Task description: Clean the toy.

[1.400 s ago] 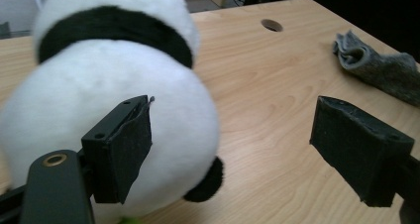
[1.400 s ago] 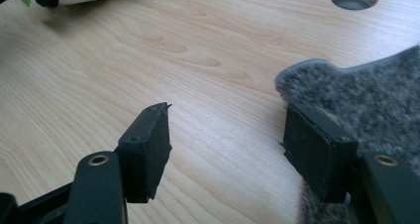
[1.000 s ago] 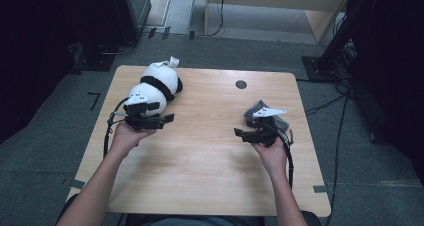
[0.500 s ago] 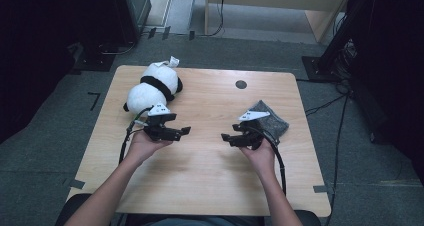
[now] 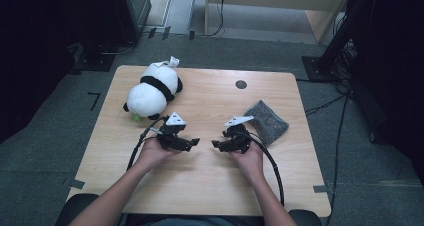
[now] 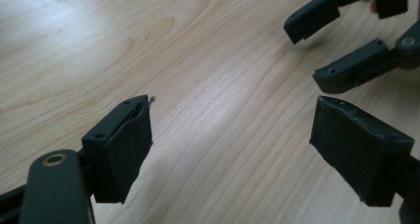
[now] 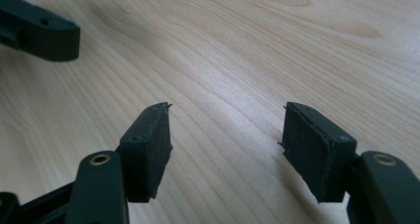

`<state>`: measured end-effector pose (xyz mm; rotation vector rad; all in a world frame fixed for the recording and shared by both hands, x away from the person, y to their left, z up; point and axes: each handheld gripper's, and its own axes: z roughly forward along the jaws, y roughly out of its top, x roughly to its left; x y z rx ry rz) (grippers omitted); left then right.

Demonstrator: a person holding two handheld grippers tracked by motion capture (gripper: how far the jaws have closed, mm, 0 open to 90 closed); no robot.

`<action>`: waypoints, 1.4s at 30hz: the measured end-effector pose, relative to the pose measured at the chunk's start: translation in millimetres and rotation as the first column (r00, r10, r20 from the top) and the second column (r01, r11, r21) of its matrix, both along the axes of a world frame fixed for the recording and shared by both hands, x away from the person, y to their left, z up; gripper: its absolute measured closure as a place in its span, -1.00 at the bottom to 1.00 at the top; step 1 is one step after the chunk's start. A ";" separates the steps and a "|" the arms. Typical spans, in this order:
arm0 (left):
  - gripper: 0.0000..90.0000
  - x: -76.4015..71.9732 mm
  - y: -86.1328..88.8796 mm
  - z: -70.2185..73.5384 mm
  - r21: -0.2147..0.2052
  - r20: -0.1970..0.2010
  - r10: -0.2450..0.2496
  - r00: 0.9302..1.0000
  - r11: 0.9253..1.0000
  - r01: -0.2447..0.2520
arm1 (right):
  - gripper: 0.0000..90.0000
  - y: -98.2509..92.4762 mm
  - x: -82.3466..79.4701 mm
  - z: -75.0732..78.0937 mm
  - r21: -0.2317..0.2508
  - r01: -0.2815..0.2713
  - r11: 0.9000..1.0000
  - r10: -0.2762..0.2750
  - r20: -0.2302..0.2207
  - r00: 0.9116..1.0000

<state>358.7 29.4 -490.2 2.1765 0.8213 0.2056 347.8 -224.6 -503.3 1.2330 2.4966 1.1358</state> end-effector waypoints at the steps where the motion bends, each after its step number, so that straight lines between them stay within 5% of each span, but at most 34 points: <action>1: -0.64 0.8 -0.4 -2.0 0.010 -0.004 0.002 1.000 1.000 -0.002 | -0.20 0.7 0.8 -2.2 0.000 0.008 1.000 -0.008 -0.001 1.000; 8: -0.62 4.8 -2.1 -21.4 0.049 -0.036 0.016 0.999 0.999 -0.014 | -0.19 3.4 2.0 -8.9 -0.010 0.043 0.999 -0.042 0.038 0.998; 18: -0.62 2.0 0.0 -26.7 0.061 0.038 0.028 0.999 0.998 -0.031 | -0.24 3.0 -4.9 -18.3 -0.003 0.094 0.996 -0.093 0.147 0.985; 29: -0.62 0.5 -2.6 -27.9 0.090 0.068 0.035 0.997 0.995 -0.041 | -0.43 13.9 -7.7 -19.0 -0.072 0.103 0.992 -0.089 0.175 0.981; 42: -0.63 -0.2 -3.7 -28.0 0.098 0.074 0.036 0.997 0.994 -0.043 | -0.44 14.1 -7.7 -19.1 -0.071 0.105 0.992 -0.091 0.177 0.980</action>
